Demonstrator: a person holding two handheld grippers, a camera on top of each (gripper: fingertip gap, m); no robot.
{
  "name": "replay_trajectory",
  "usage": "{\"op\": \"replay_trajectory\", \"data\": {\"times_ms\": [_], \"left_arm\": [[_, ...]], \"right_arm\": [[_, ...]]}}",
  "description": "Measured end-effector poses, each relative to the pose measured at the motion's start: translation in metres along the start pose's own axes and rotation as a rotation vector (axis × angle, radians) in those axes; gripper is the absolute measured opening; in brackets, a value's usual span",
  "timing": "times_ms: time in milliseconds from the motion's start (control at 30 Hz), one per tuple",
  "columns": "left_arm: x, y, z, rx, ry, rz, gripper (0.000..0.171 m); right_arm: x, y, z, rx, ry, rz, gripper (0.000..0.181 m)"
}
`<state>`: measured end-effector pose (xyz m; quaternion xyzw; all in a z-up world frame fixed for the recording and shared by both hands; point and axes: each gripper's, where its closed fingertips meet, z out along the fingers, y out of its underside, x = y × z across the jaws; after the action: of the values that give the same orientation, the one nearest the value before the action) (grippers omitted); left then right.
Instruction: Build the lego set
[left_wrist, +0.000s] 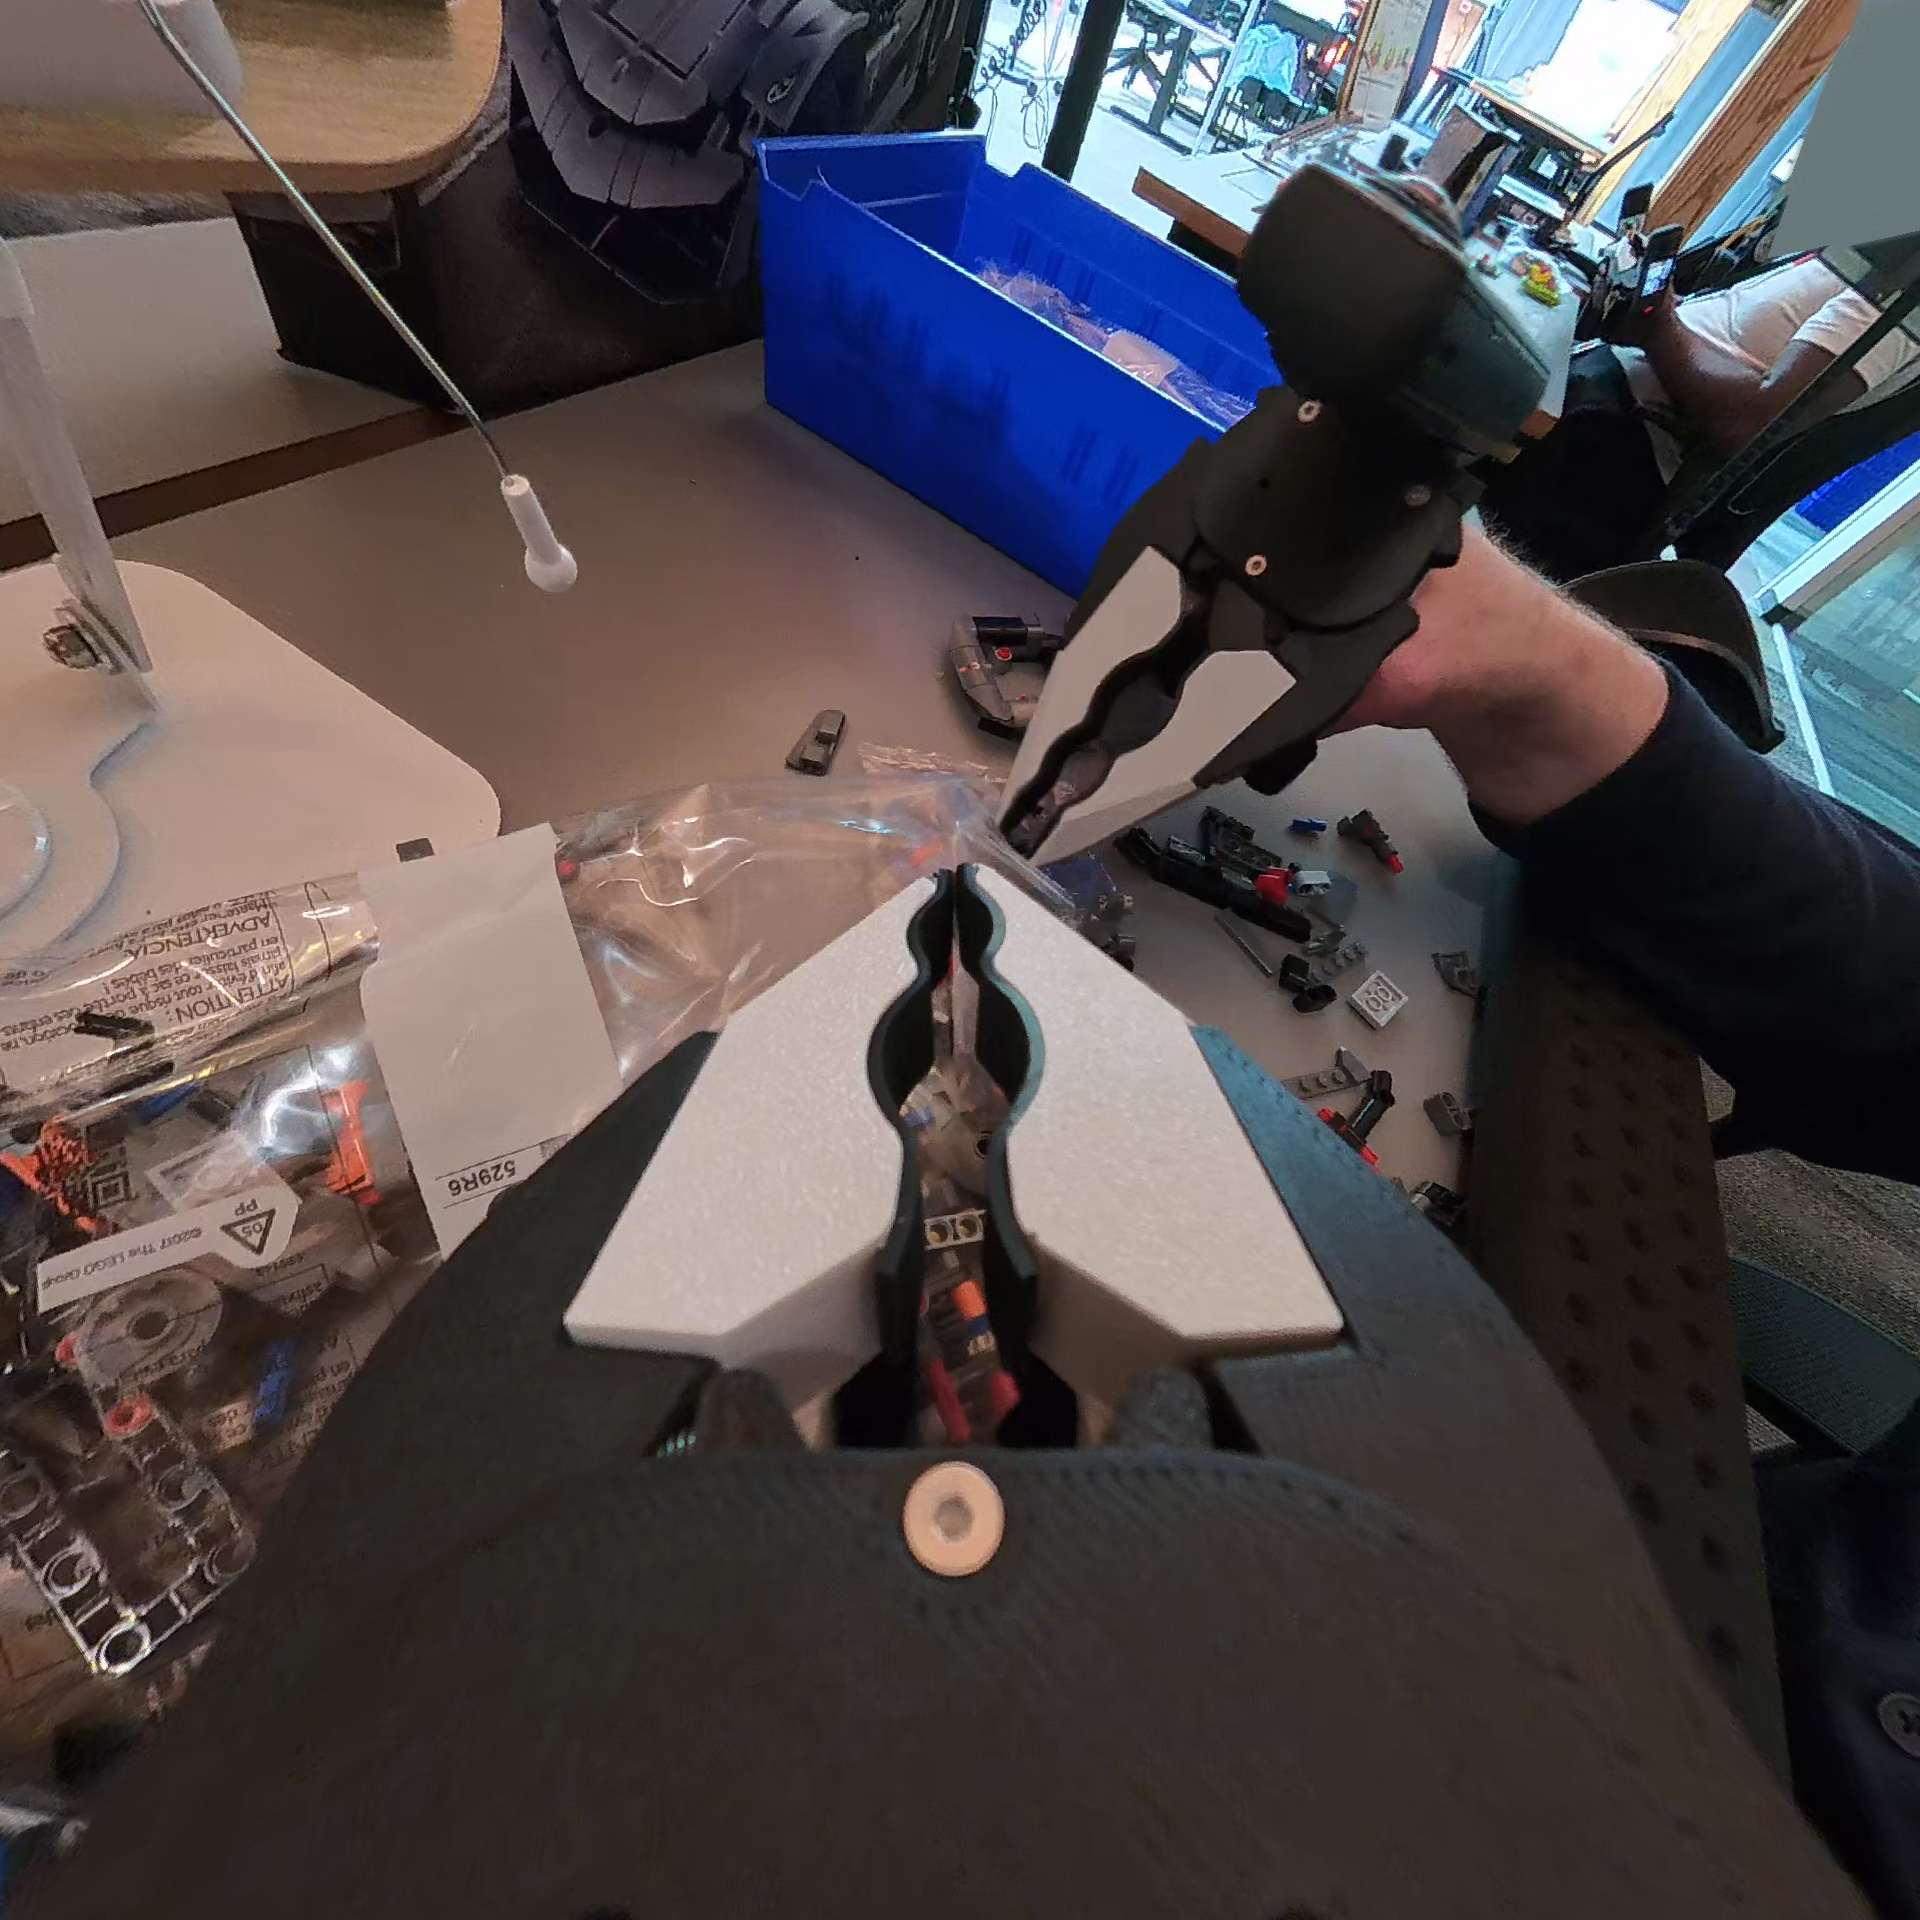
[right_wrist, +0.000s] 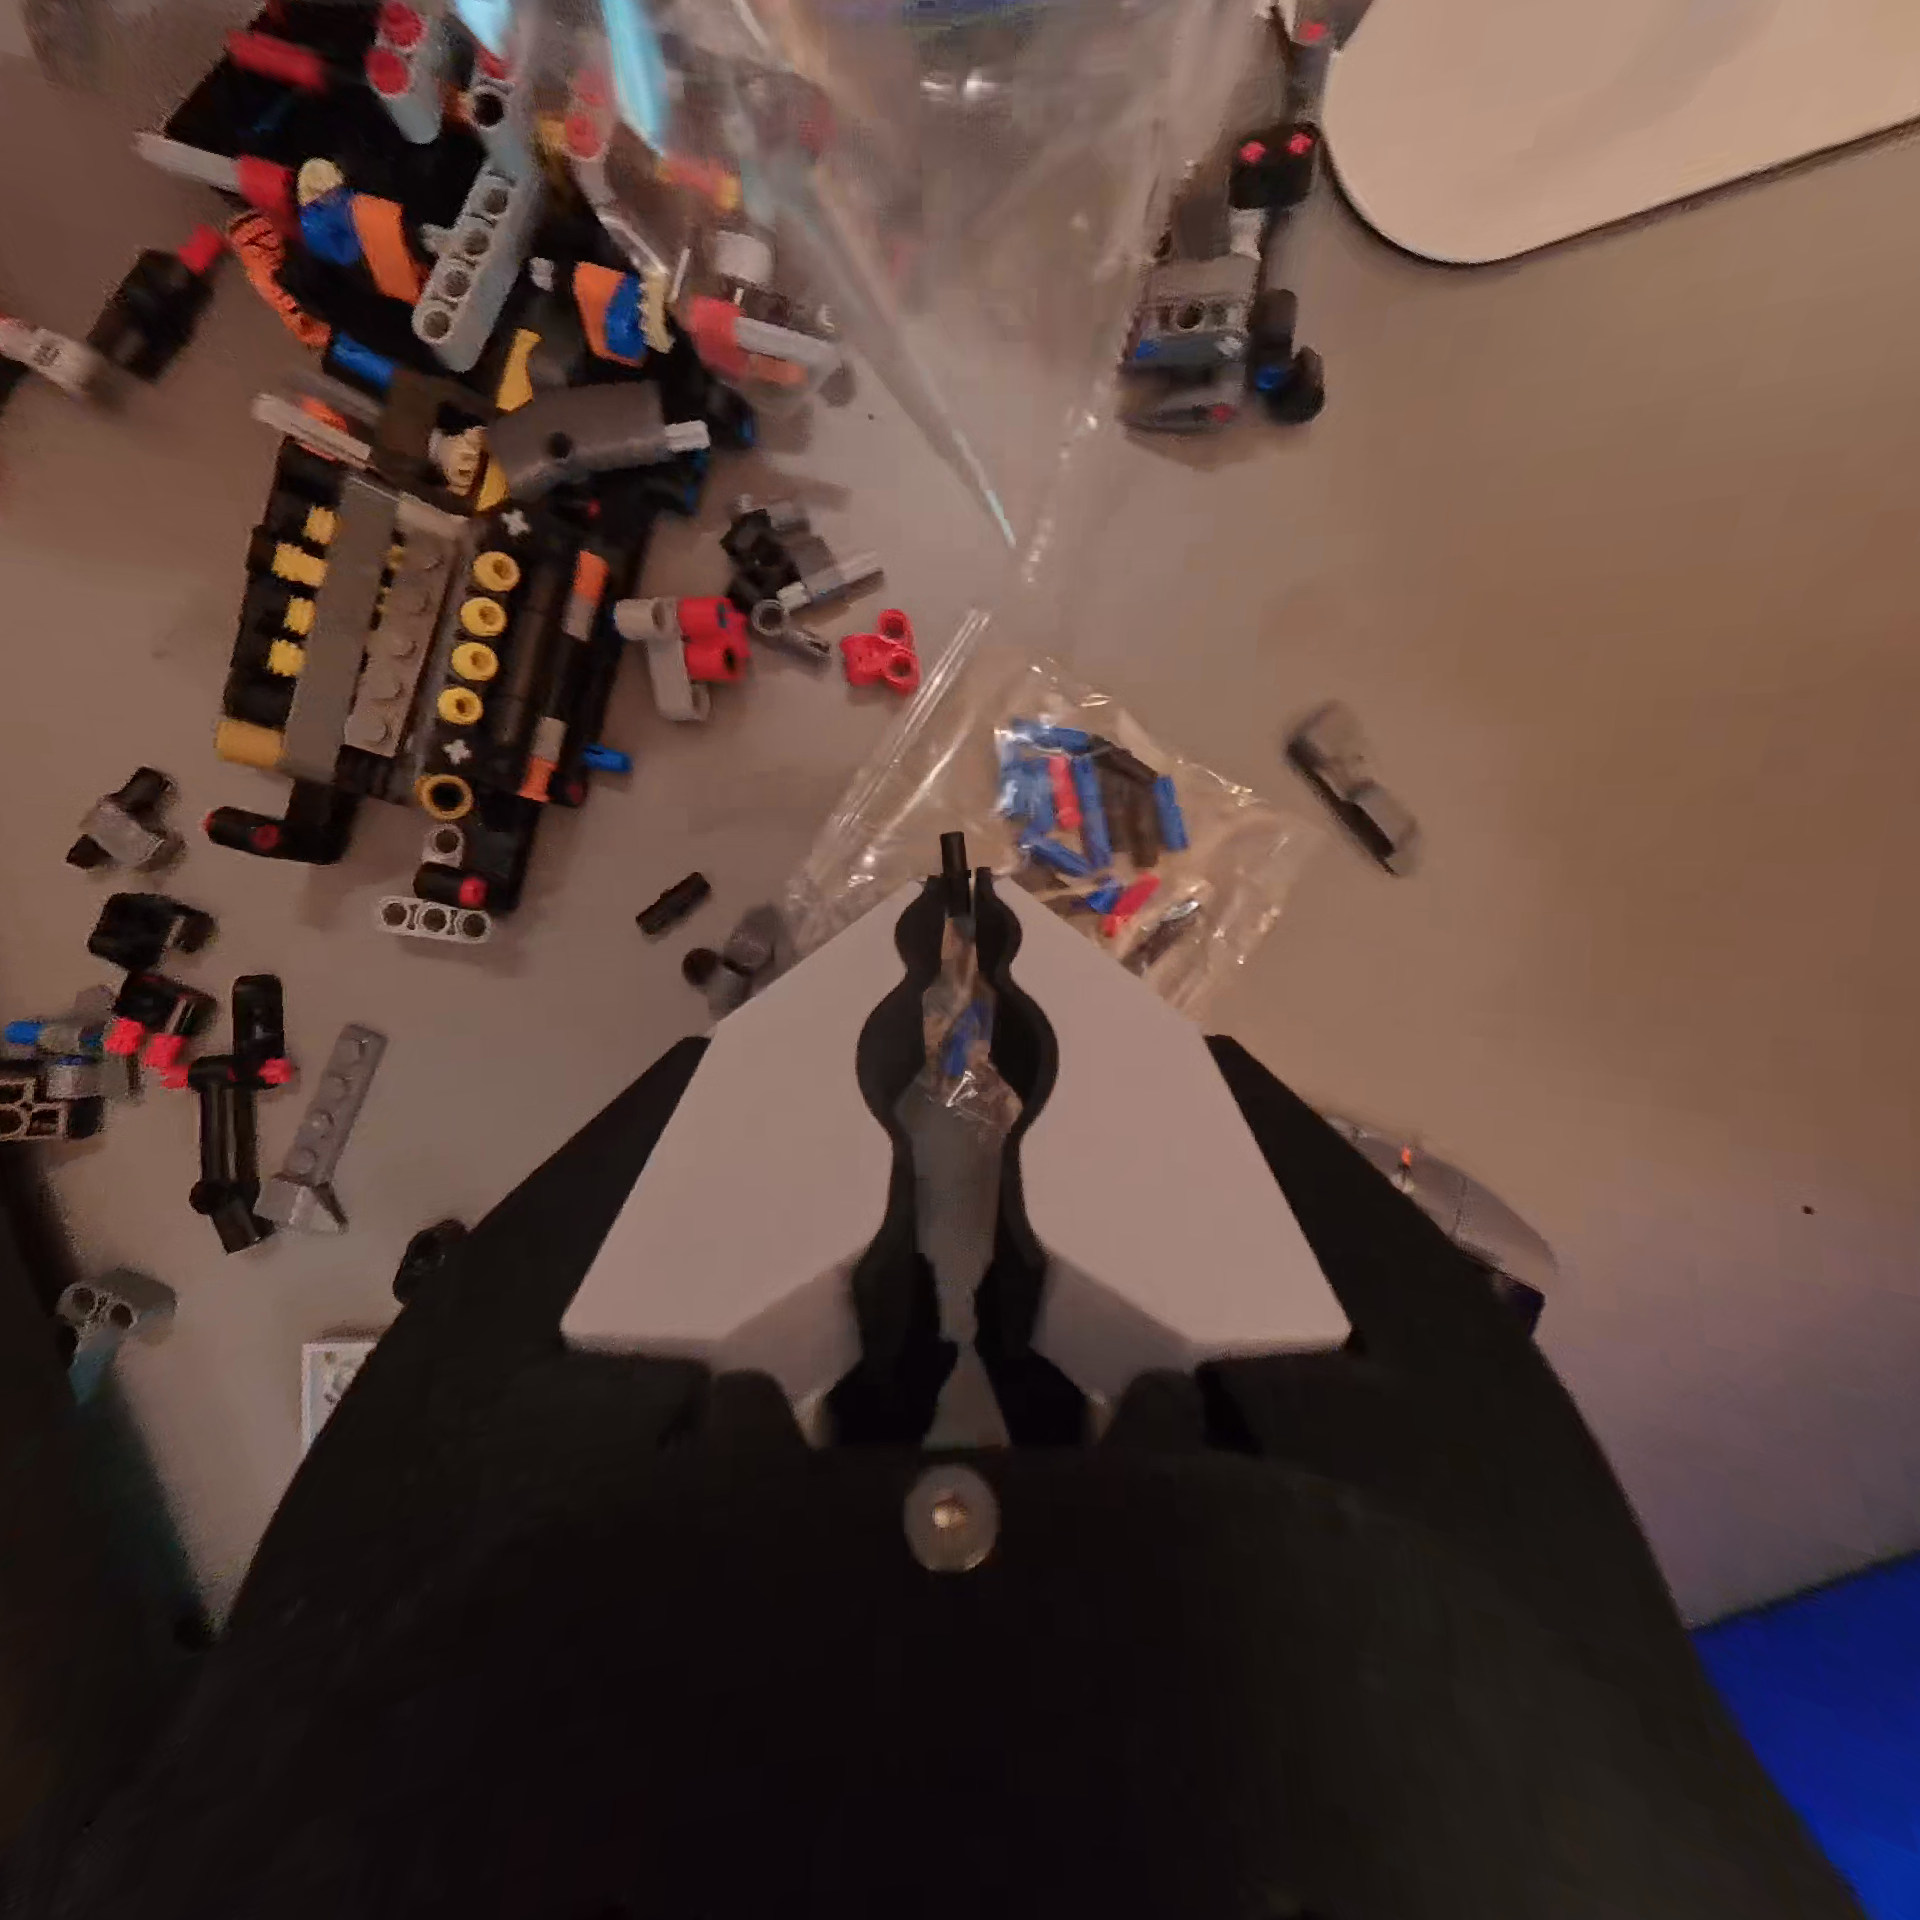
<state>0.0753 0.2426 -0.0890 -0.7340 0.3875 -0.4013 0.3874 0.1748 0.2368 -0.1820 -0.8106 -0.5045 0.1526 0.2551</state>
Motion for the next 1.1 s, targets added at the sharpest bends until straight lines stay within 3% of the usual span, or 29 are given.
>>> {"op": "replay_trajectory", "data": {"times_ms": [100, 267, 367, 600, 733, 1000, 1100], "left_arm": [[0.0, 0.001, 0.0, -0.005, 0.003, -0.001, 0.0], [0.0, 0.0, -0.001, 0.0, 0.001, -0.002, 0.0], [0.001, 0.001, 0.0, -0.005, 0.004, -0.002, 0.0], [0.0, 0.002, 0.001, -0.011, 0.005, -0.003, 0.0], [0.001, 0.003, 0.002, -0.015, 0.007, -0.004, 0.0], [0.002, 0.002, 0.001, -0.012, 0.008, -0.001, 0.0], [0.002, 0.003, 0.001, -0.013, 0.011, -0.002, 0.0]], "right_arm": [[0.003, 0.005, 0.003, -0.023, -0.001, 0.032, 0.016], [0.001, -0.004, -0.006, 0.024, 0.005, 0.015, 0.016], [-0.02, -0.01, -0.01, 0.061, -0.106, -0.028, 0.015], [-0.062, 0.007, 0.014, -0.094, -0.225, -0.173, 0.016], [-0.057, 0.008, 0.013, -0.1, -0.205, -0.165, 0.0], [-0.032, -0.005, 0.001, -0.01, -0.115, -0.081, 0.0], [-0.032, 0.002, -0.002, -0.023, -0.14, -0.078, 0.012]]}}
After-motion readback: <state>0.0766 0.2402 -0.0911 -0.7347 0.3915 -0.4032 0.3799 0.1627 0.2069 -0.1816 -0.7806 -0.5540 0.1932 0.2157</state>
